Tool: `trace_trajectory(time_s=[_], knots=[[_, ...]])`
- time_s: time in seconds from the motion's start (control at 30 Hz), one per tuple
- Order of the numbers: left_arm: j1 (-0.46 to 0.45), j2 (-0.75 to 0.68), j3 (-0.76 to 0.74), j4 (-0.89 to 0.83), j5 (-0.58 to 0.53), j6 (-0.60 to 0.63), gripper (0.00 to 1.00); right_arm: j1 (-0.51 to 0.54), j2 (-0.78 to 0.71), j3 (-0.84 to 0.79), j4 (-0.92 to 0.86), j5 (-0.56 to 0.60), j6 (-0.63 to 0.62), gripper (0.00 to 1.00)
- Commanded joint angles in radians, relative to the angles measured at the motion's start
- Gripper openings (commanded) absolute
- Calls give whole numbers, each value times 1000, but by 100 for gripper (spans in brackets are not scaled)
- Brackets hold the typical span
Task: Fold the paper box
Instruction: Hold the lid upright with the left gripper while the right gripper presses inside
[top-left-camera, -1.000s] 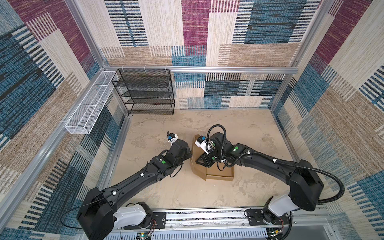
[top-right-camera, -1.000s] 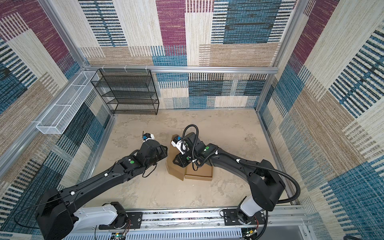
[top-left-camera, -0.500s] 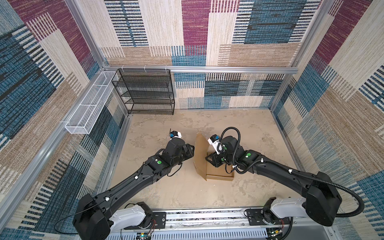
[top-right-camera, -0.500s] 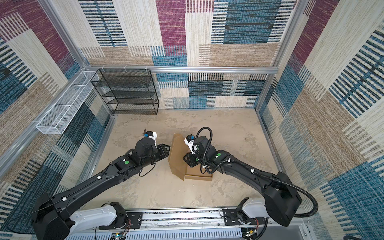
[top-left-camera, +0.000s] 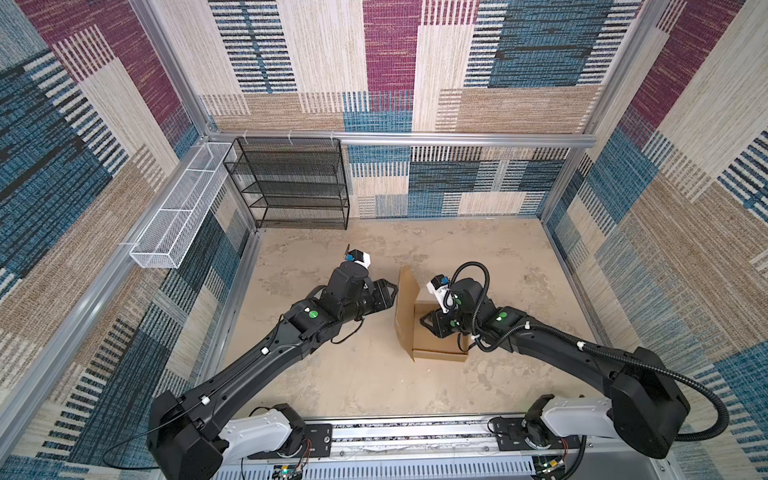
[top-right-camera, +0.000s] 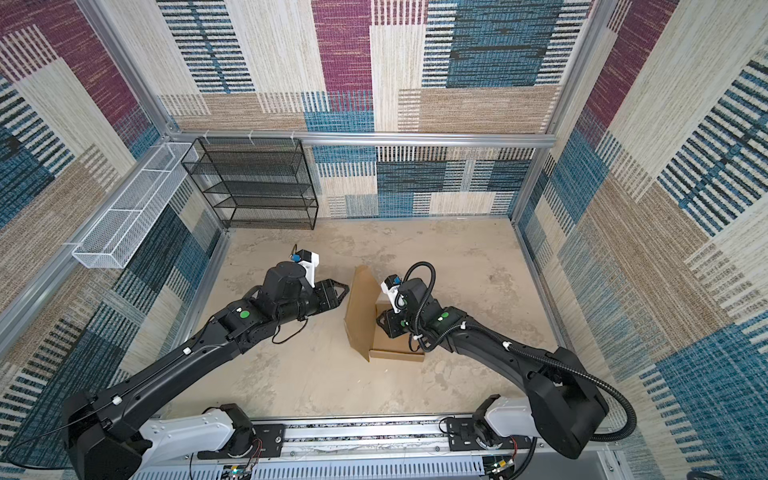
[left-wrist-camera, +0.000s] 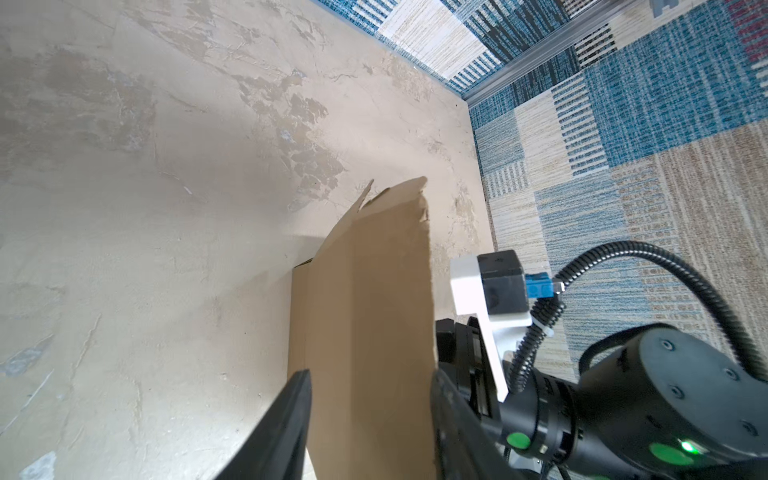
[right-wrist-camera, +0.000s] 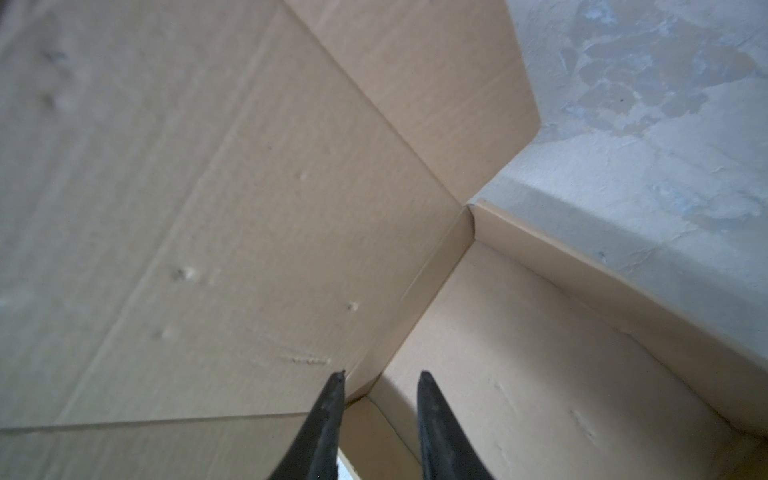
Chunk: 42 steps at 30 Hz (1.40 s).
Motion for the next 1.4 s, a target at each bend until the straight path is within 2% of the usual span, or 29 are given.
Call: trace_trajectory(time_s=[0.0,0.3,0.5,0.67,0.97,1.37], knots=[[1,14,30,-61,51,62,50,-2,5,-8,55,-21,4,32],[4,71,102,-143,97,129,49,-8,3,-22,70,-36,5,33],[4,122,188,-236,100,185,41,-10,-7,-29,73,-35,1,32],[4,164,251,-316,55,244,33,-15,-21,-41,84,-36,5,32],[1,253,305,-380,47,289,30,-38,-79,-44,61,-28,-11,32],[-3,306,405,-470,-32,352,8,-83,-140,-76,53,-41,-30,33]])
